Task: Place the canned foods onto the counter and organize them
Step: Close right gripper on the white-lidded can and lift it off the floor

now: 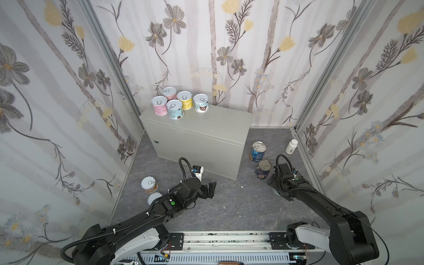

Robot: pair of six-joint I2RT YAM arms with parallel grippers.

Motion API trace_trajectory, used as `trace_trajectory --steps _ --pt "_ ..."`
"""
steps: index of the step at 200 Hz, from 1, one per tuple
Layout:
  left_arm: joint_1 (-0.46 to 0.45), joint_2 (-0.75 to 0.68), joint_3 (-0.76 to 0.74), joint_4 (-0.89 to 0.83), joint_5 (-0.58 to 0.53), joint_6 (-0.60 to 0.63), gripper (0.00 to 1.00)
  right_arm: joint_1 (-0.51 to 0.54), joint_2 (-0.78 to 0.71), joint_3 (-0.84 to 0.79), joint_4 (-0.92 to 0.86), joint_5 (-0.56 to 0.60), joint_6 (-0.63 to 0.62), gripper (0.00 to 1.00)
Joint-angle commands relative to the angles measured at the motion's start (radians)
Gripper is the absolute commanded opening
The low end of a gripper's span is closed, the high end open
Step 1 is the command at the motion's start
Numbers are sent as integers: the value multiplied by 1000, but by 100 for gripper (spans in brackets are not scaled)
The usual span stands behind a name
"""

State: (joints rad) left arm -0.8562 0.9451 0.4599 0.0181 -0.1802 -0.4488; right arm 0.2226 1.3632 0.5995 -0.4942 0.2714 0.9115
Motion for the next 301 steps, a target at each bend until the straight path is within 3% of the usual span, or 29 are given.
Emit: trace_trajectory --steps 1,197,301 --pt "0 4 10 34 -16 -5 100 -26 11 7 32 27 -16 97" --pt "0 46 21 57 -14 12 100 -73 114 -3 123 -9 -148 86" --pt "1 24 11 52 -15 21 100 -70 57 -10 139 -19 -214 57"
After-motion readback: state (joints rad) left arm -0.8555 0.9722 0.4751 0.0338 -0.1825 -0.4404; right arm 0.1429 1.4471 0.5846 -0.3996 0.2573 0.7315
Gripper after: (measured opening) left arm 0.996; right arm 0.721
